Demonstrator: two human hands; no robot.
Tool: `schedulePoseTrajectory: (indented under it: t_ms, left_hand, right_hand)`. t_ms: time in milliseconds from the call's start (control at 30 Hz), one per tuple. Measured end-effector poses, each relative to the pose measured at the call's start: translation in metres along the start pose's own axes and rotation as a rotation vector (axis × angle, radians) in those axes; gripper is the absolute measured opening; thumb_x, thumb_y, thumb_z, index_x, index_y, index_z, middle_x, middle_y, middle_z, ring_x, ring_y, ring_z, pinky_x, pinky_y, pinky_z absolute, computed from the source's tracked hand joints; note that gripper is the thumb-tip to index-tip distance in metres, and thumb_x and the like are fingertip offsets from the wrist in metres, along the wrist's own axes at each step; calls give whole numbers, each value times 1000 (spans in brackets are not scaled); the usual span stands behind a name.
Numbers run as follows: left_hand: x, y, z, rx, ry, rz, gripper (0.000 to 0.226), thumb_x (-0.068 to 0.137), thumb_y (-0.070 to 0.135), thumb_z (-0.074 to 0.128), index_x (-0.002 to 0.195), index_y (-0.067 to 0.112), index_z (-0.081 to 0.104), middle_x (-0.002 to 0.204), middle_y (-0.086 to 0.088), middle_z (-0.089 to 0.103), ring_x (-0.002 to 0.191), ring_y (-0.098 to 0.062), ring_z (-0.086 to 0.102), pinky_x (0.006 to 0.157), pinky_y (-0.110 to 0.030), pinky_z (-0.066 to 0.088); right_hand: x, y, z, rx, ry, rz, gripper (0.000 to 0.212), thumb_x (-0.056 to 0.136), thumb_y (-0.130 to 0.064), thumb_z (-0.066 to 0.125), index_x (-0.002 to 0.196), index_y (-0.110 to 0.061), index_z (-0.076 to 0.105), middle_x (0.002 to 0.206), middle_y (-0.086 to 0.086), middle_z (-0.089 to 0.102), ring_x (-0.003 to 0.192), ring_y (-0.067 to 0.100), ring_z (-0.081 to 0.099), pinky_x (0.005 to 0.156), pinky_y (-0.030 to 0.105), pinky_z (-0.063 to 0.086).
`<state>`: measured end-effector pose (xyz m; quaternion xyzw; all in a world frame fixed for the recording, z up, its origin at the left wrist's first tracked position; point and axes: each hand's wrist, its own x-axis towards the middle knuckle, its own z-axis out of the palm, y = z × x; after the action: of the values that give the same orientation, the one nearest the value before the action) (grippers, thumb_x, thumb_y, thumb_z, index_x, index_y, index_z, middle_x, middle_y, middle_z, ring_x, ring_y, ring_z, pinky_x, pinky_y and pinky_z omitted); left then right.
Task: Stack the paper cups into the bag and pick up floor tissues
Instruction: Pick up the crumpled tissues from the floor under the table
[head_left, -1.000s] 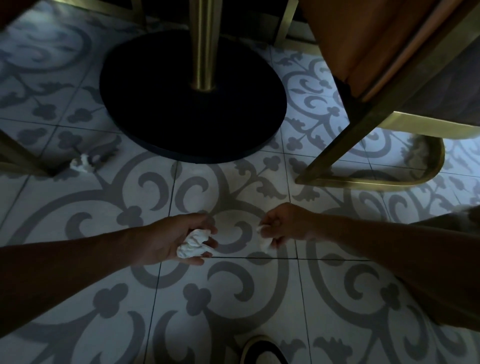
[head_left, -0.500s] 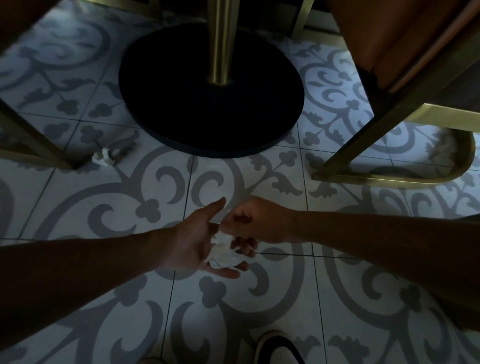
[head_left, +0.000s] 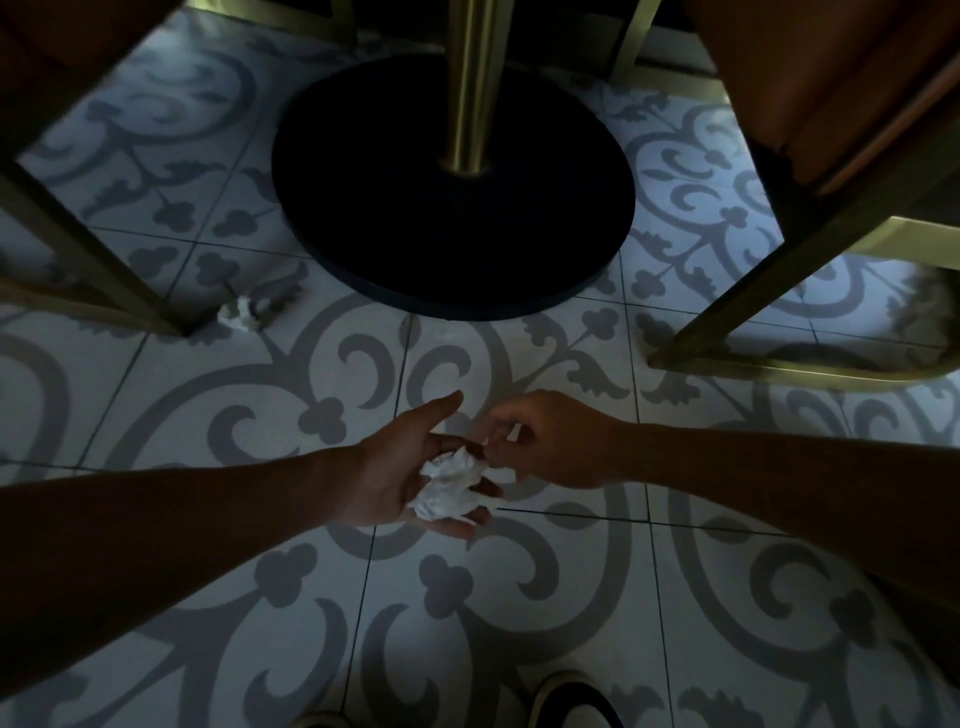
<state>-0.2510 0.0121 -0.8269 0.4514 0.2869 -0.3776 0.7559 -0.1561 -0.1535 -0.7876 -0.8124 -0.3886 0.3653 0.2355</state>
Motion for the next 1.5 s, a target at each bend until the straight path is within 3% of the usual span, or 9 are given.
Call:
schedulePoseTrajectory:
  t_ms: [100, 300, 433, 567, 700, 800, 1000, 1233, 1500]
  left_hand:
    - [0, 0, -9, -35, 7, 13, 72, 87, 64, 43, 117, 4, 69, 111, -24, 70, 98, -39, 69, 86, -45, 56]
    - [-15, -1, -29, -35, 80, 106, 38, 86, 32, 61, 112, 5, 69, 101, -13, 74, 89, -26, 70, 94, -43, 54]
    - [-28, -5, -45, -116, 337, 191, 26, 96, 25, 56, 110, 5, 66, 93, -16, 71, 72, -23, 70, 69, -37, 60]
    - [-50, -10, -65, -176, 524, 244, 21, 99, 22, 53, 95, 7, 66, 92, -18, 68, 74, -24, 68, 63, -33, 60]
    - [-74, -15, -87, -167, 696, 308, 19, 99, 16, 54, 99, 6, 70, 94, -16, 70, 79, -25, 71, 69, -34, 62]
    - [-89, -18, -103, -254, 778, 365, 20, 97, 16, 56, 103, 3, 70, 91, -17, 69, 72, -23, 71, 68, -32, 62]
    - [-118, -37, -121, -383, 793, 413, 23, 98, 17, 54, 109, 3, 68, 94, -16, 69, 77, -21, 68, 55, -21, 58]
    - [-142, -61, -131, -401, 779, 409, 21, 99, 17, 52, 104, 5, 69, 95, -18, 67, 72, -22, 66, 57, -23, 57]
    - [-146, -61, -134, -407, 783, 397, 18, 98, 16, 53, 104, 7, 68, 107, -24, 65, 77, -25, 67, 59, -25, 59]
  right_hand:
    - [4, 3, 3, -35, 33, -5, 24, 92, -25, 59, 112, -14, 65, 106, 0, 69, 72, -5, 57, 62, 8, 43]
    - [23, 4, 10, -125, 75, -59, 30, 90, -20, 60, 119, -12, 61, 115, 3, 65, 82, 2, 54, 66, 3, 41]
    - [52, 1, 16, -187, 56, -83, 35, 92, -22, 58, 126, -14, 56, 125, 1, 58, 99, 1, 49, 71, 1, 36]
    - [87, -14, 26, -242, 40, -118, 35, 90, -23, 59, 125, -18, 55, 125, -1, 54, 107, 11, 56, 88, 21, 46]
    - [131, -38, 37, -275, -1, -175, 39, 91, -19, 58, 129, -20, 50, 135, -4, 47, 103, 10, 56, 81, 15, 44]
    - [166, -60, 48, -302, -40, -226, 49, 92, -18, 54, 139, -14, 40, 148, 2, 36, 131, 18, 40, 104, 26, 36]
    - [236, -97, 68, -267, 6, -272, 65, 84, -21, 59, 144, -18, 35, 148, 8, 34, 135, 25, 36, 109, 34, 35]
    - [280, -107, 86, -356, -62, -211, 66, 82, -39, 61, 143, -35, 36, 156, 6, 17, 143, 30, 21, 115, 45, 29]
    - [267, -106, 80, -520, -58, -293, 75, 91, -37, 55, 151, -13, 17, 160, 10, 11, 146, 29, 10, 118, 44, 21]
